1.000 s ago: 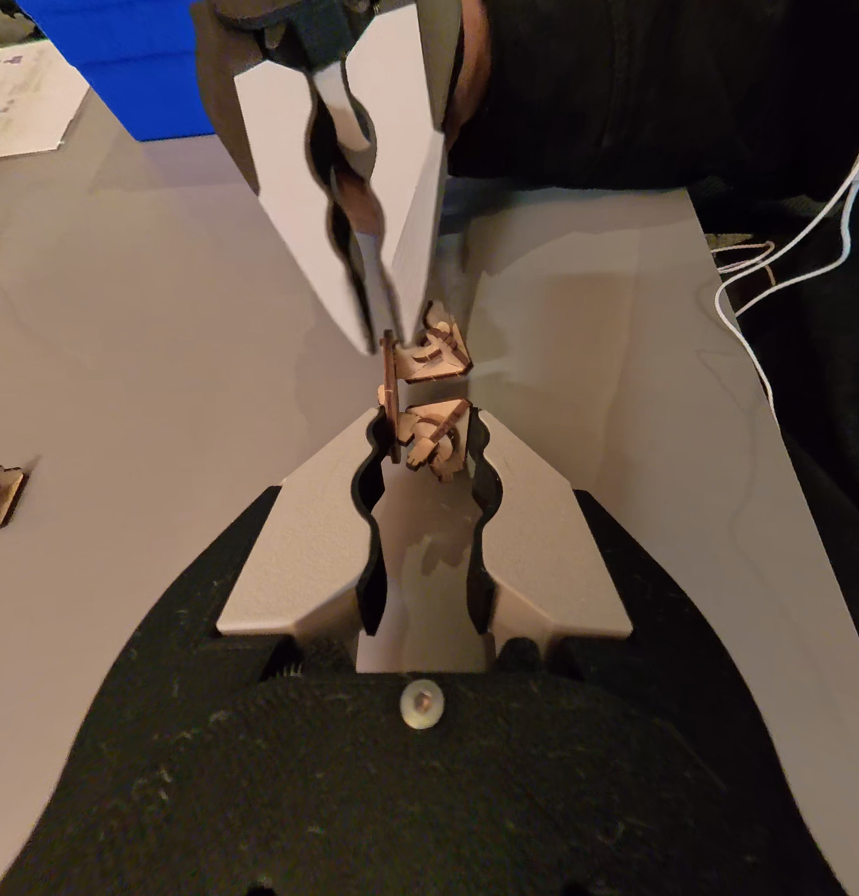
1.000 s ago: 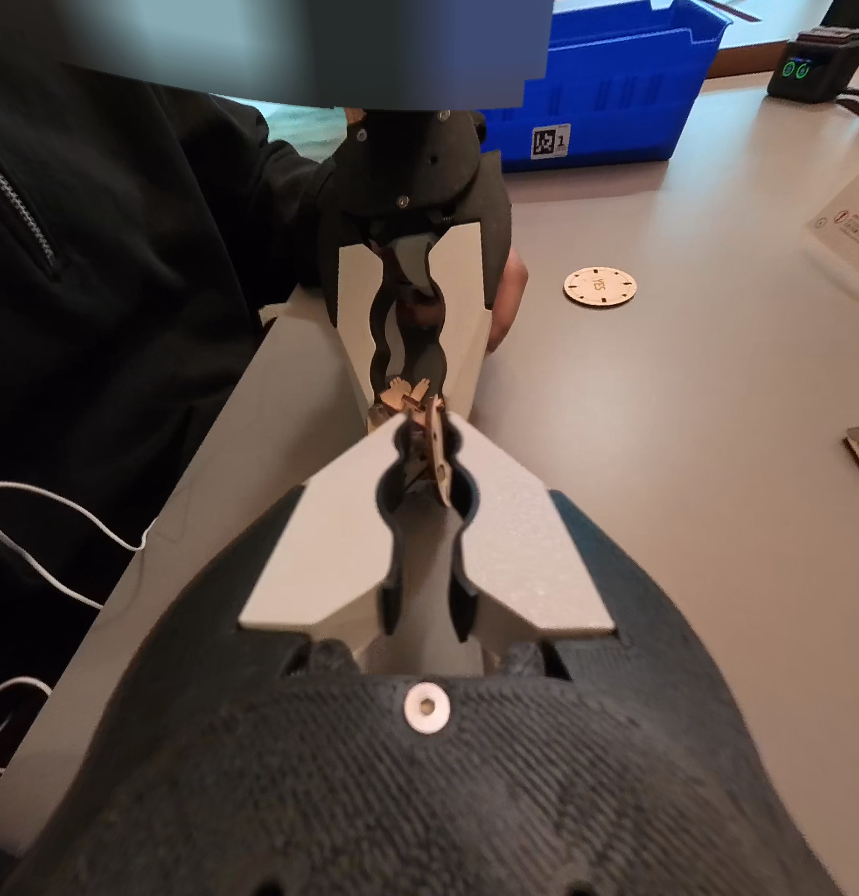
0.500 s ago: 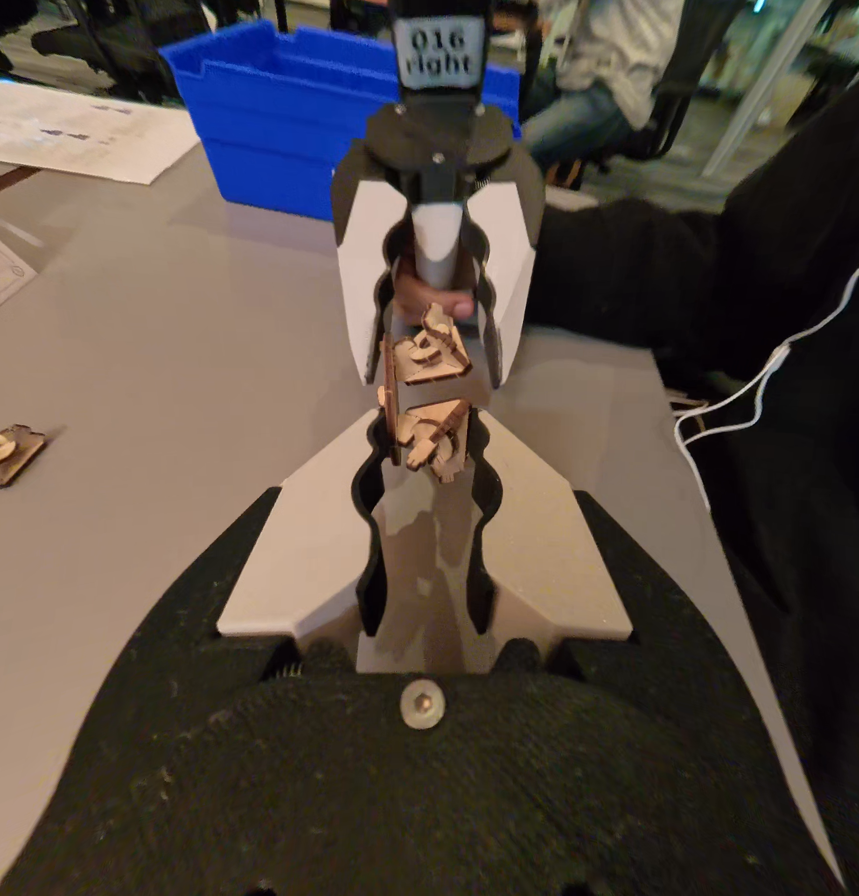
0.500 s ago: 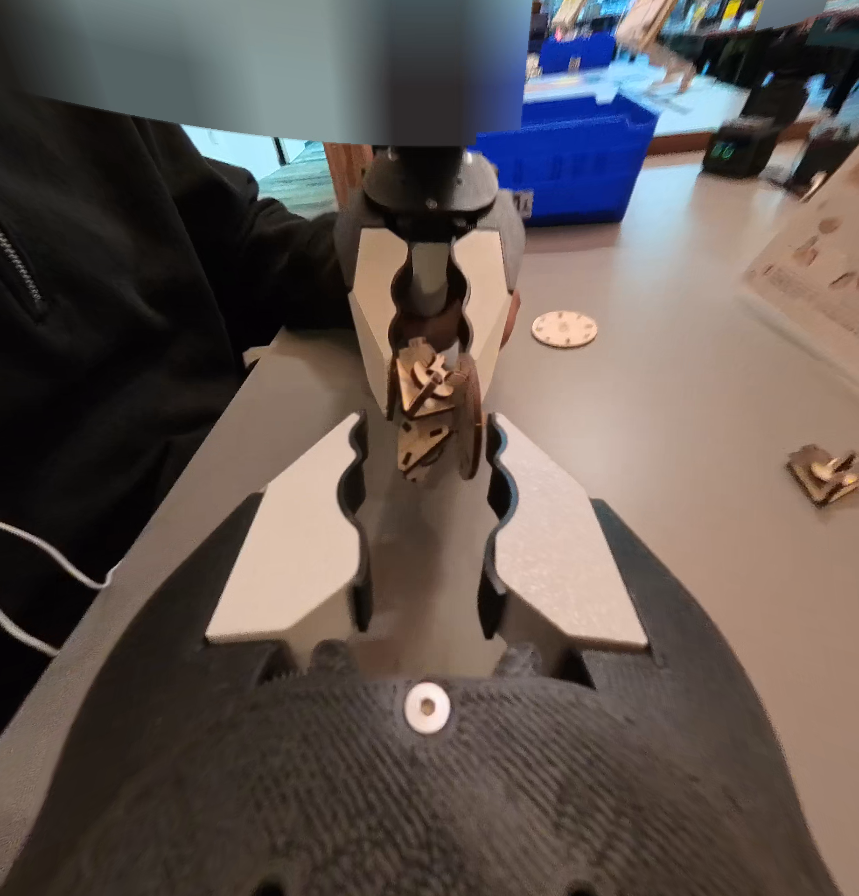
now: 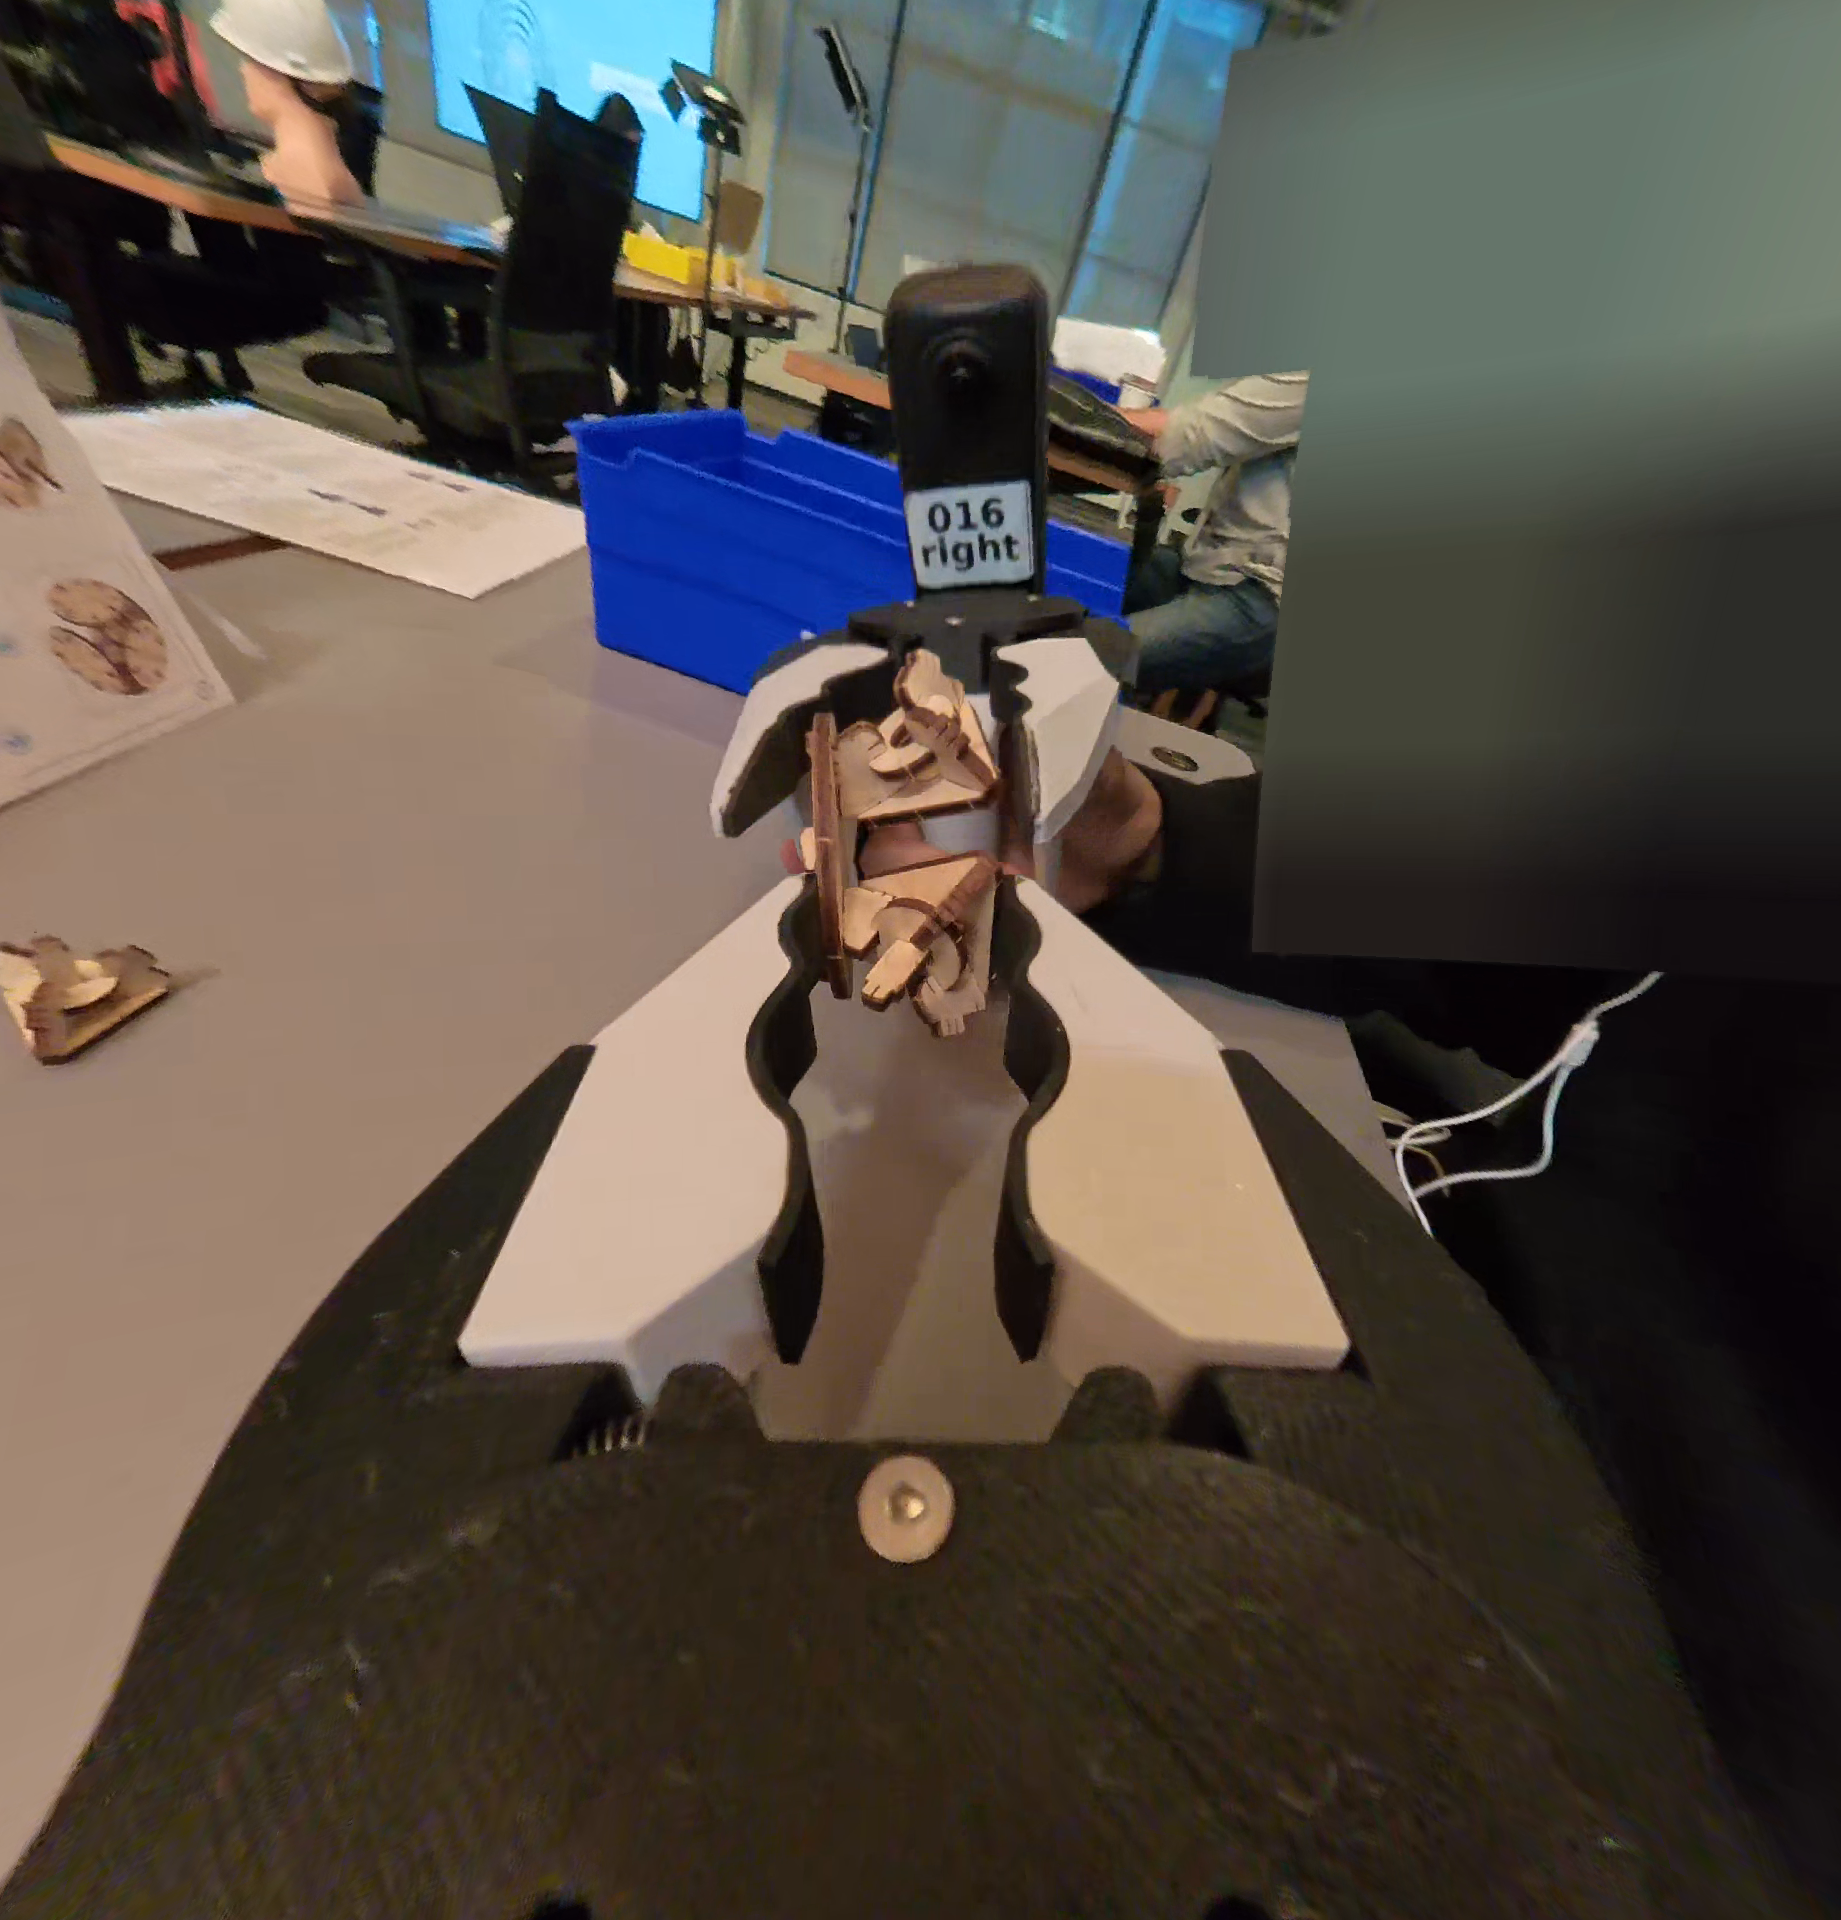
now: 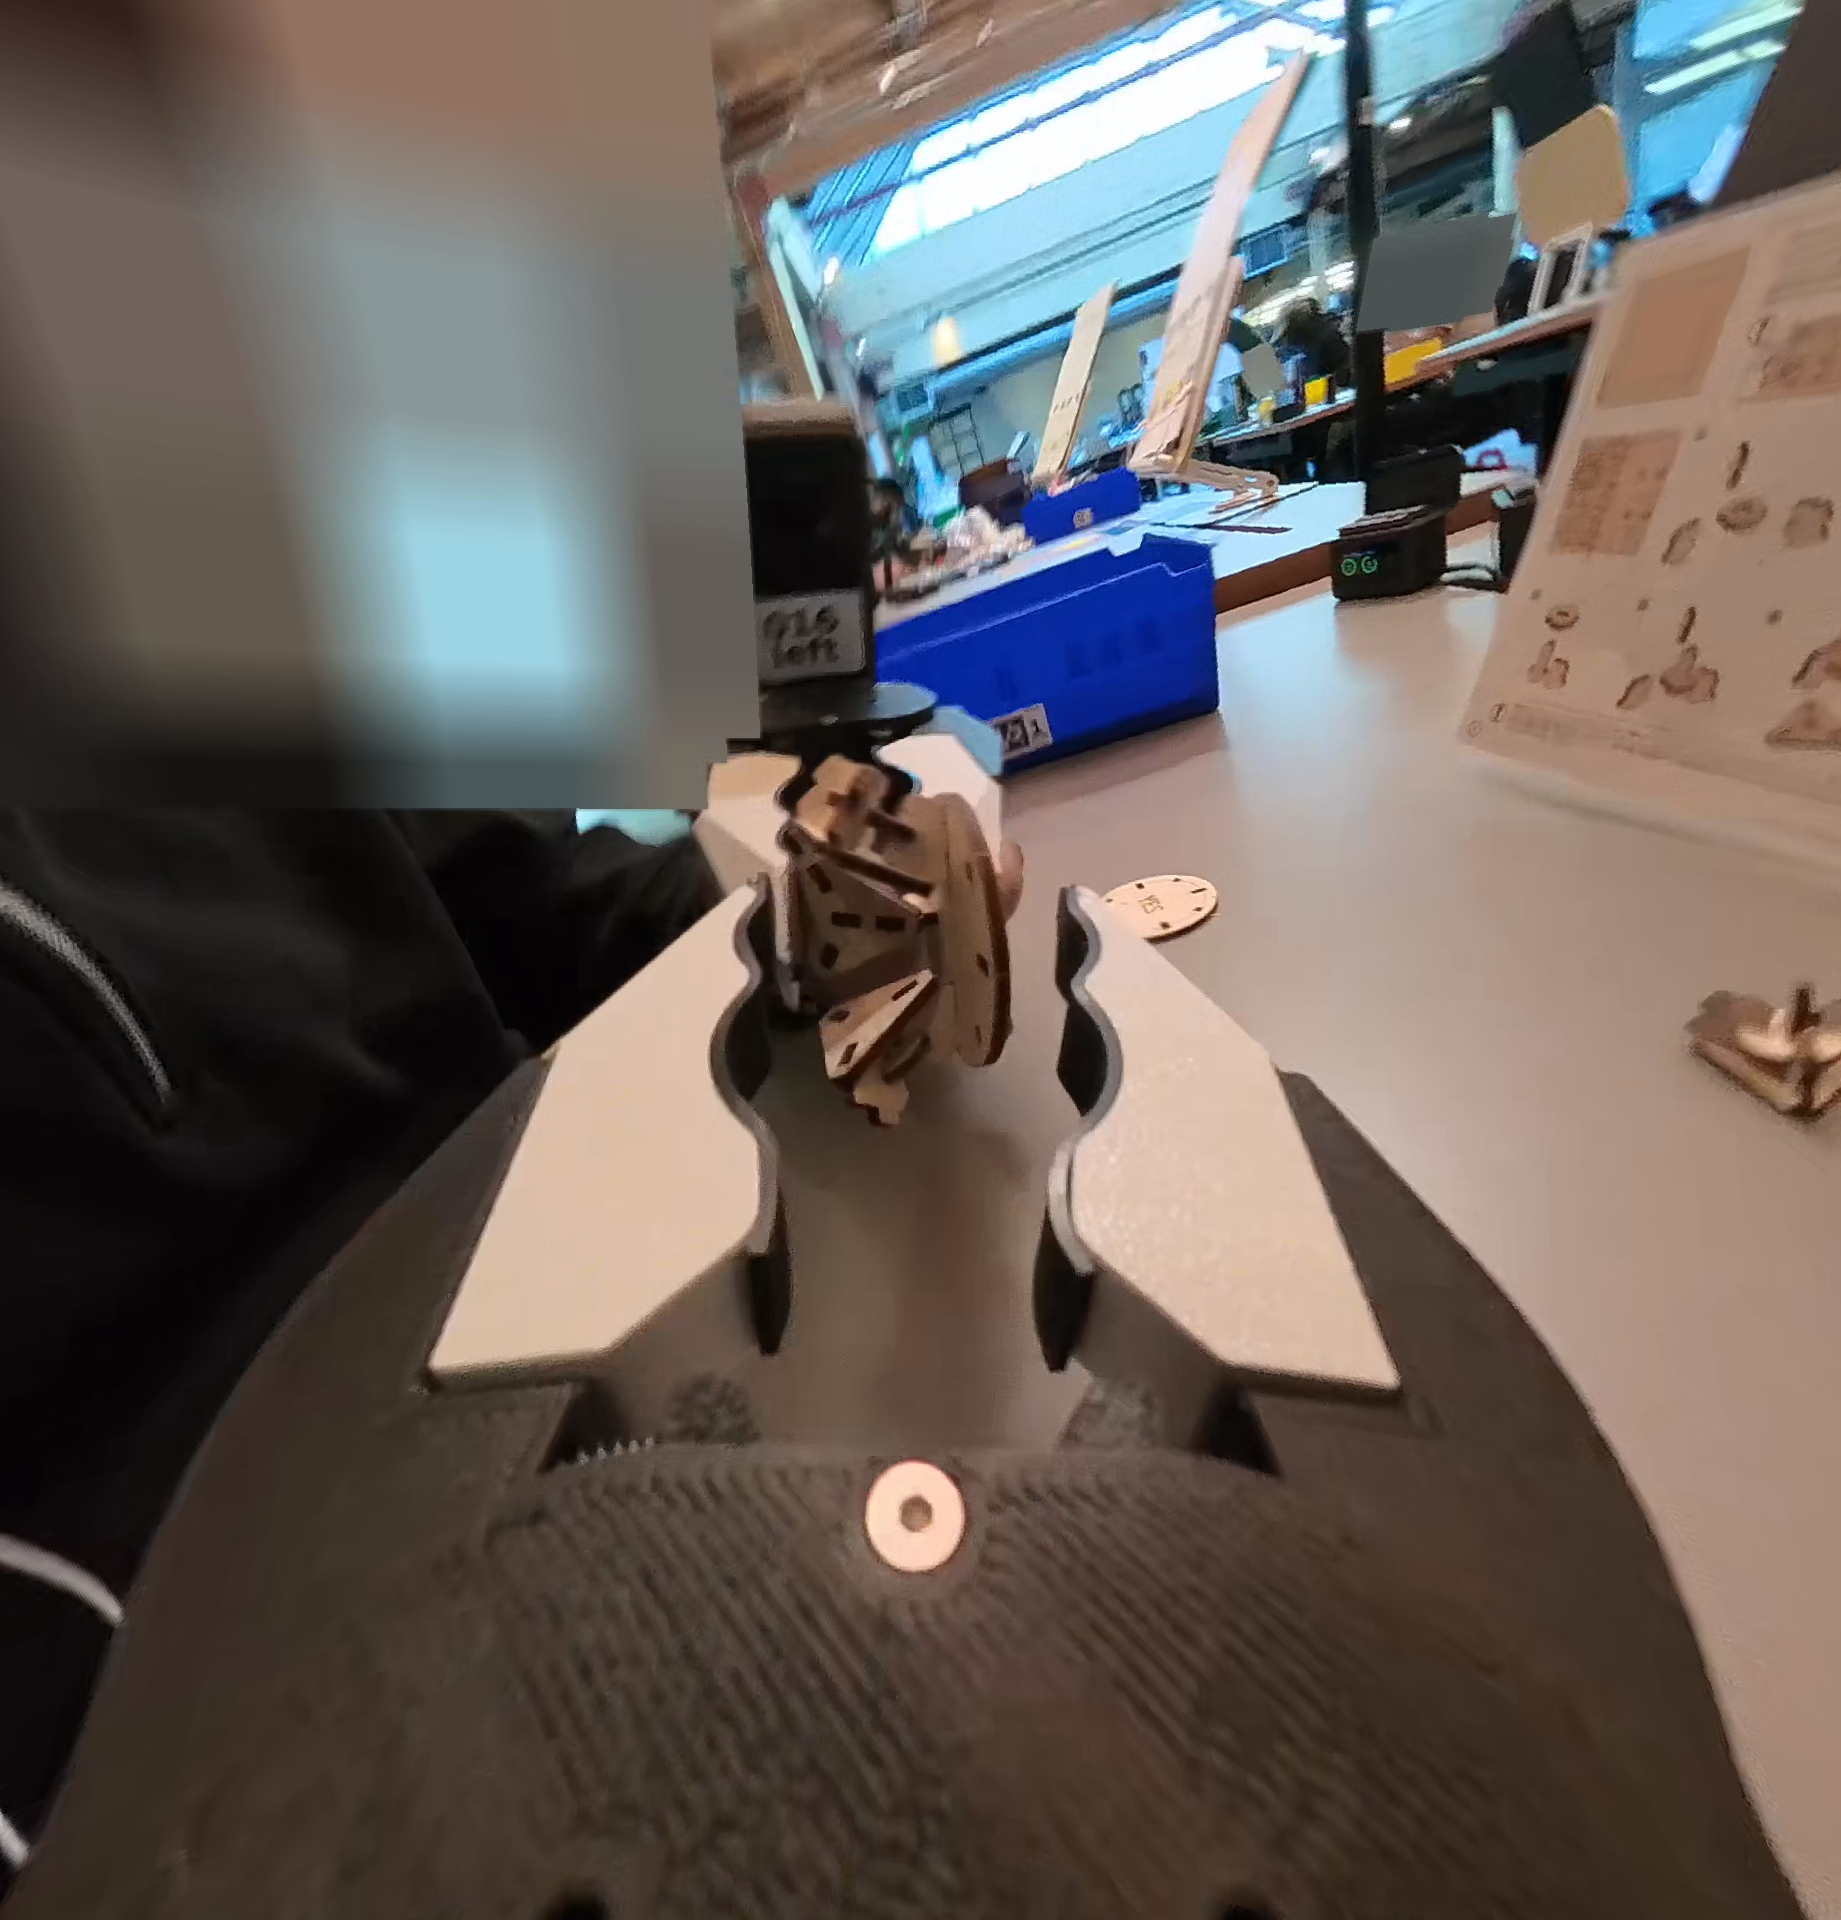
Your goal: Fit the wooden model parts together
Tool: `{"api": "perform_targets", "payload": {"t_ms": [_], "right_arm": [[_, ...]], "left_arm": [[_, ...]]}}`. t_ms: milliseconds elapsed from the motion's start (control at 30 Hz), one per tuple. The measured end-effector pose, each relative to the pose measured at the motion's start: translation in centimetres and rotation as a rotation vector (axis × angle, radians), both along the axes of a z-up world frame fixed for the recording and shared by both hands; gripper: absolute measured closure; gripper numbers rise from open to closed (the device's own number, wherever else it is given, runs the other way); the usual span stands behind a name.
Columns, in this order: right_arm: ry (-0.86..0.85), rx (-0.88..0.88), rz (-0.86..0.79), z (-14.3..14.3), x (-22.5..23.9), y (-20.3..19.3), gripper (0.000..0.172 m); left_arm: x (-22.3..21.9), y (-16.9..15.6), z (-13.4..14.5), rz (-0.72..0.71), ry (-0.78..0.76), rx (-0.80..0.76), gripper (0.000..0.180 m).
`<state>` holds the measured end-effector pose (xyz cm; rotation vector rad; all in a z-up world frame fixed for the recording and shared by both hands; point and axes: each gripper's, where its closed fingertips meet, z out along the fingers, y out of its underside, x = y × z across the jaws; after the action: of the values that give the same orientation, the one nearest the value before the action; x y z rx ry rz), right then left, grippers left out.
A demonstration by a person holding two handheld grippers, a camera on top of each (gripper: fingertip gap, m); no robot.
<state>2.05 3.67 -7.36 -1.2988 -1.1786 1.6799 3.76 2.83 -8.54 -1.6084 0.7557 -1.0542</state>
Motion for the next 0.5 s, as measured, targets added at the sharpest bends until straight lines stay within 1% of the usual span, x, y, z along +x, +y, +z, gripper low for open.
{"api": "perform_targets", "payload": {"t_ms": [100,233,367,433,500], "right_arm": [[0.059,-0.106,0.031,0.8,-0.3,-0.3,0.119],[0.123,-0.204,0.045,1.5,-0.3,0.0,0.120],[0.141,-0.270,0.055,1.4,-0.3,0.4,0.125],[0.137,-0.287,0.049,1.2,-0.3,0.7,0.132],[0.134,-0.300,0.055,1.1,-0.4,0.7,0.133]], "left_arm": [[-0.2,0.3,0.3,0.041,-0.011,0.015,0.151],[-0.4,0.6,0.4,0.085,-0.005,0.025,0.151],[-0.2,0.8,0.1,0.114,0.027,0.023,0.151],[-0.1,0.8,-0.1,0.114,0.035,0.015,0.151],[-0.1,0.8,-0.2,0.119,0.035,0.009,0.151]]}}
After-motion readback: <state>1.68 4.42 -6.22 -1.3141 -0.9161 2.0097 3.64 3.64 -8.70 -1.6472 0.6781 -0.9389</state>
